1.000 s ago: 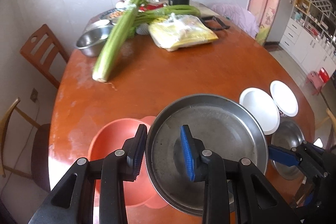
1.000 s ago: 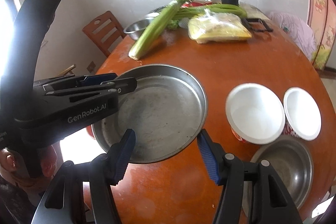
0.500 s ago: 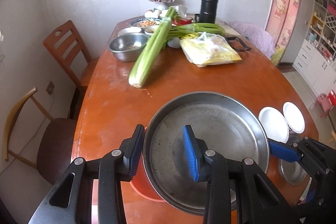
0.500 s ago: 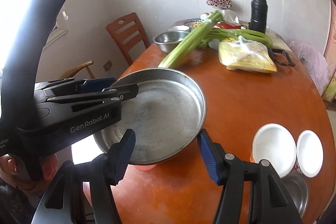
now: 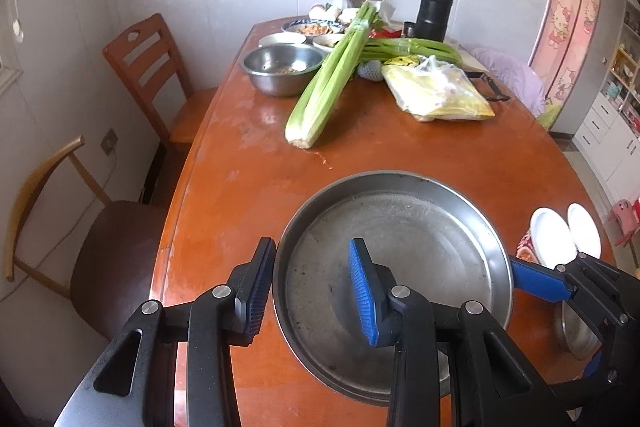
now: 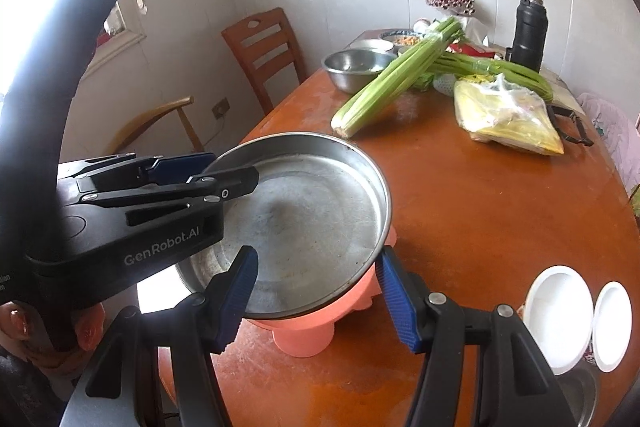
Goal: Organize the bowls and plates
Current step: 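Lift the metal pan with the left gripper and carry it over the orange plate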
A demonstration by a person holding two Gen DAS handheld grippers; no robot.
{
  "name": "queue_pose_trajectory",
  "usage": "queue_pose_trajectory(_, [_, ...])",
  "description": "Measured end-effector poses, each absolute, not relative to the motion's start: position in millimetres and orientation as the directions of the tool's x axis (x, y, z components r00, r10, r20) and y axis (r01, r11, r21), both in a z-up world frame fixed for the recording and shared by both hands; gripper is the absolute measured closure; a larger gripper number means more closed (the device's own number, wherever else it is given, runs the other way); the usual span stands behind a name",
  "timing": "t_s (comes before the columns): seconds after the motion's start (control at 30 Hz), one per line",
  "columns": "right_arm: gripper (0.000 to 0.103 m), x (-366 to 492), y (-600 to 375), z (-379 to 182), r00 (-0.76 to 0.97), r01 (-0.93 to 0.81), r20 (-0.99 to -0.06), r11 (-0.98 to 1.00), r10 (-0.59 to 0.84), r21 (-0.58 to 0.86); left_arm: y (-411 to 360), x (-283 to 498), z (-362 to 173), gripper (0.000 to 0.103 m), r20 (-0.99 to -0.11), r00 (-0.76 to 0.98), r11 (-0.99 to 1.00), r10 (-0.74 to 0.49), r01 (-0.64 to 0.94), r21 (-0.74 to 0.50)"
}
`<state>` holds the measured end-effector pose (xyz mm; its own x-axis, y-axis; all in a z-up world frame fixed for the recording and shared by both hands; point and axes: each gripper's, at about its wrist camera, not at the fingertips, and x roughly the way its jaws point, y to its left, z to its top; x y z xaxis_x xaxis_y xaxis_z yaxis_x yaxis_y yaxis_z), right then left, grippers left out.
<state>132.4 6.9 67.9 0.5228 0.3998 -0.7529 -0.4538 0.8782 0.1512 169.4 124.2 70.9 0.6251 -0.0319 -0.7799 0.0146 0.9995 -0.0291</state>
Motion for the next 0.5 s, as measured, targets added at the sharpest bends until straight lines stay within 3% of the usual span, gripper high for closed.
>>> queue_pose_trajectory(0.5, [0.042, 149, 27, 36, 0.467, -0.467, -0.801, 0.873, 0.376, 0.137, 137, 191, 35, 0.065, -0.819, 0.574, 0.999, -0.025, -0.008, -0.037])
